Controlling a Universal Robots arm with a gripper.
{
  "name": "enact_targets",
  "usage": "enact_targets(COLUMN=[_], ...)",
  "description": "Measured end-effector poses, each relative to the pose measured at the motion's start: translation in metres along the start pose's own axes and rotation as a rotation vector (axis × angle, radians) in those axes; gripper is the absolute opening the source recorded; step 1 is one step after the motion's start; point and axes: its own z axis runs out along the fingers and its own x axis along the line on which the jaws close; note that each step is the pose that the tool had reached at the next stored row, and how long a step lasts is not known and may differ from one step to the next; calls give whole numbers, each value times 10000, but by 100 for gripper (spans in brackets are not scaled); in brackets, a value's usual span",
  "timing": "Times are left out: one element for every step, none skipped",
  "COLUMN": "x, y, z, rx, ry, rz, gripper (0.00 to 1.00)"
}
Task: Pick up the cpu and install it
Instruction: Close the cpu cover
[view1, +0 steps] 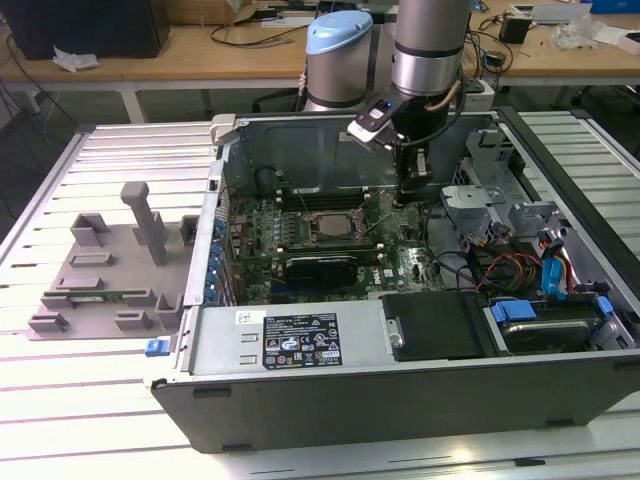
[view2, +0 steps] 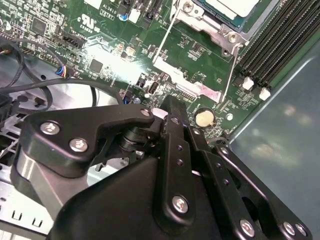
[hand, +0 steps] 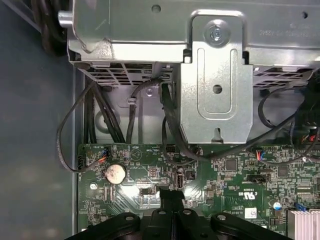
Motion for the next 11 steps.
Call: enact_targets(x=[1,2,1,2,2,2,2,2,2,2,2], y=[-6,-13,-19,-19,-20,-21,-27,-46,-77,-96,-112], z=[4,7,9,9,10,9,9,9,8,8,7], rx=[1,1,1,1,0,0,1,0,1,0,0], ry=[1,2,1,1,2,2,1,2,2,2,1], rz=[1,-1,-1,-3,-2,-1,2,0,0,1,0], gripper=[11,11,11,11,11,11,11,11,11,11,11])
